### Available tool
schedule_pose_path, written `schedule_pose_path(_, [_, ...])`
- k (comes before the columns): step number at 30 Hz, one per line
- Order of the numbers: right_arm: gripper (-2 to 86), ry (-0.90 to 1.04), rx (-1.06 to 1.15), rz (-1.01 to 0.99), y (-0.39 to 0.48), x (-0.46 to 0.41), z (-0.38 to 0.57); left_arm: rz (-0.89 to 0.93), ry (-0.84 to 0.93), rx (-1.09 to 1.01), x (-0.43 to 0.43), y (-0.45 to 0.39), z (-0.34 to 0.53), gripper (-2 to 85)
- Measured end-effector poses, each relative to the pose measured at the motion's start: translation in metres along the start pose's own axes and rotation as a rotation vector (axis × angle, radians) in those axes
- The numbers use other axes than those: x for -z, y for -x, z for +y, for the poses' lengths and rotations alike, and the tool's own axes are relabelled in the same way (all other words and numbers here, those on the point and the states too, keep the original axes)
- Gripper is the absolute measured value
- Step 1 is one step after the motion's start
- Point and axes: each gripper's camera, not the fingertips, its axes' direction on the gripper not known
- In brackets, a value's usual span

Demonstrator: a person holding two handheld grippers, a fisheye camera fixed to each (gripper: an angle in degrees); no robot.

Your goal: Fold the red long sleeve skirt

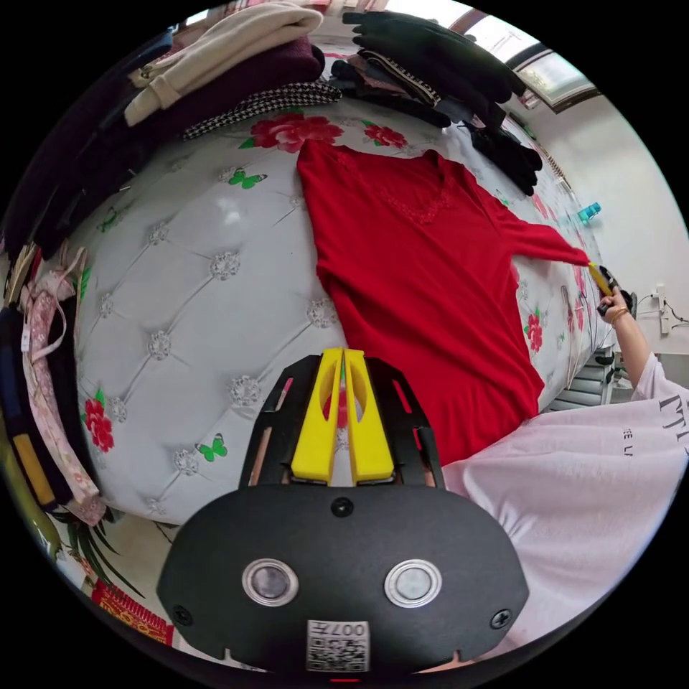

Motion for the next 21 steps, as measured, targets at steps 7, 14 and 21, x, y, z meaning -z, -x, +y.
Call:
schedule_pose_path(7, [-0.1,0.026,0.114,-0.207,0.057,-0.019,0.020,0.009,-0.060,0.019,0.014,0.019,0.042,-1.0])
schedule_pose_path(14, [-0.2,0.294,0.964,-0.495,0.281,-0.018,0.146,0.046,-0.138,0.089,0.021,0.046,0.095,-1.0])
schedule_pose_path(21, [-0.1,0.673,1.331,-0.586,0.334,-0.058,0.343,0.085,-0.212,0.094,0.021,0.066,0.156,-1.0])
